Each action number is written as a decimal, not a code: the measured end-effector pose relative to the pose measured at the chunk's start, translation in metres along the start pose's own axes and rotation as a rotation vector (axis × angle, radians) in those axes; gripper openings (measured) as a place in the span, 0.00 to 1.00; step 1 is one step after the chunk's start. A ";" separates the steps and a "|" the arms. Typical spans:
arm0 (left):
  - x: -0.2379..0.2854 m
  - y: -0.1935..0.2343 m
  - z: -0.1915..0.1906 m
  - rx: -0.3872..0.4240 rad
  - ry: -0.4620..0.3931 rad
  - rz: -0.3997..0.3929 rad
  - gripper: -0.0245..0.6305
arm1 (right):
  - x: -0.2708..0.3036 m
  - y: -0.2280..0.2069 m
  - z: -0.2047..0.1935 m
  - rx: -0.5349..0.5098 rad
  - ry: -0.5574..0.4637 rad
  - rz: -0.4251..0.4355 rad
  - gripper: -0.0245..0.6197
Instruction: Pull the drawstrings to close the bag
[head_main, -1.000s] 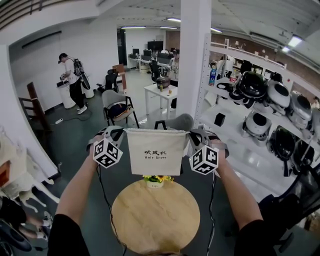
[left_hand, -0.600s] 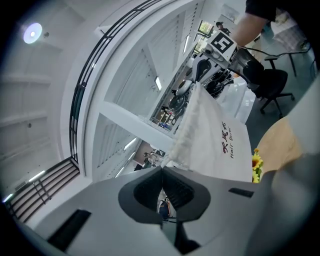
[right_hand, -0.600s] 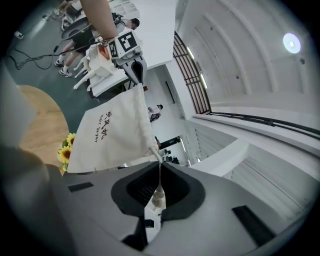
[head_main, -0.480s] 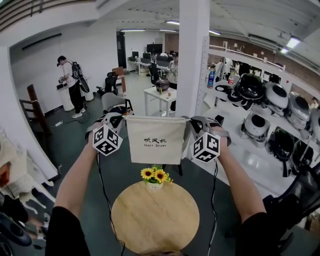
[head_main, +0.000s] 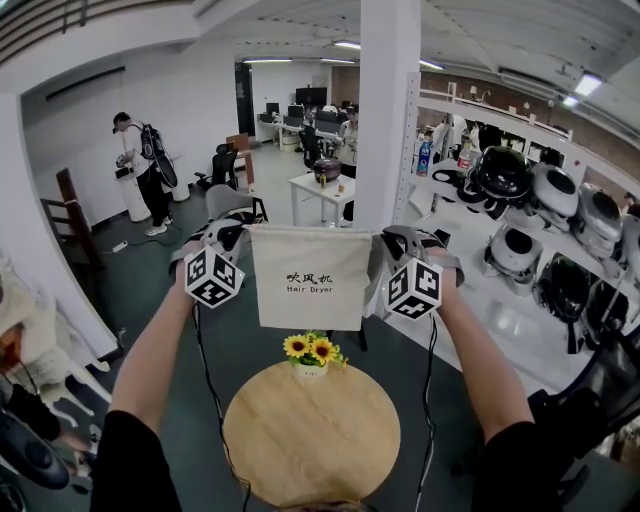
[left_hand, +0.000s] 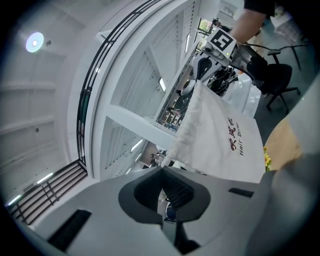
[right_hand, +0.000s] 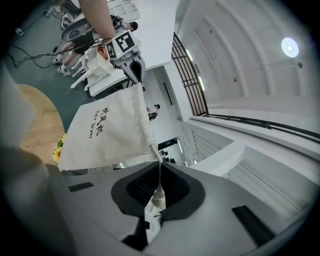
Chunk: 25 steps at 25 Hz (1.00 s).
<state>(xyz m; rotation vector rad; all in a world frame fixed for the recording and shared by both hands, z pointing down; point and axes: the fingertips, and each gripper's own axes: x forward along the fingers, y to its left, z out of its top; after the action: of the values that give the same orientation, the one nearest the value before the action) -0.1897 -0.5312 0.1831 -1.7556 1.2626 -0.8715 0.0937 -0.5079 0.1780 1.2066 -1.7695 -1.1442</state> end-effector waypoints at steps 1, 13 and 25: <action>0.000 0.001 -0.001 -0.002 0.001 0.003 0.06 | 0.000 0.000 0.000 0.002 -0.001 -0.001 0.05; -0.003 0.011 -0.004 -0.020 0.004 0.020 0.06 | 0.003 -0.007 -0.004 0.047 0.000 -0.009 0.05; -0.002 0.027 -0.013 -0.063 0.017 0.051 0.06 | 0.008 -0.017 -0.009 0.087 0.004 -0.016 0.05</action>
<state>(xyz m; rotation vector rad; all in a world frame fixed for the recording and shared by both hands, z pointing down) -0.2130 -0.5371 0.1649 -1.7605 1.3538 -0.8265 0.1048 -0.5210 0.1662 1.2756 -1.8263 -1.0826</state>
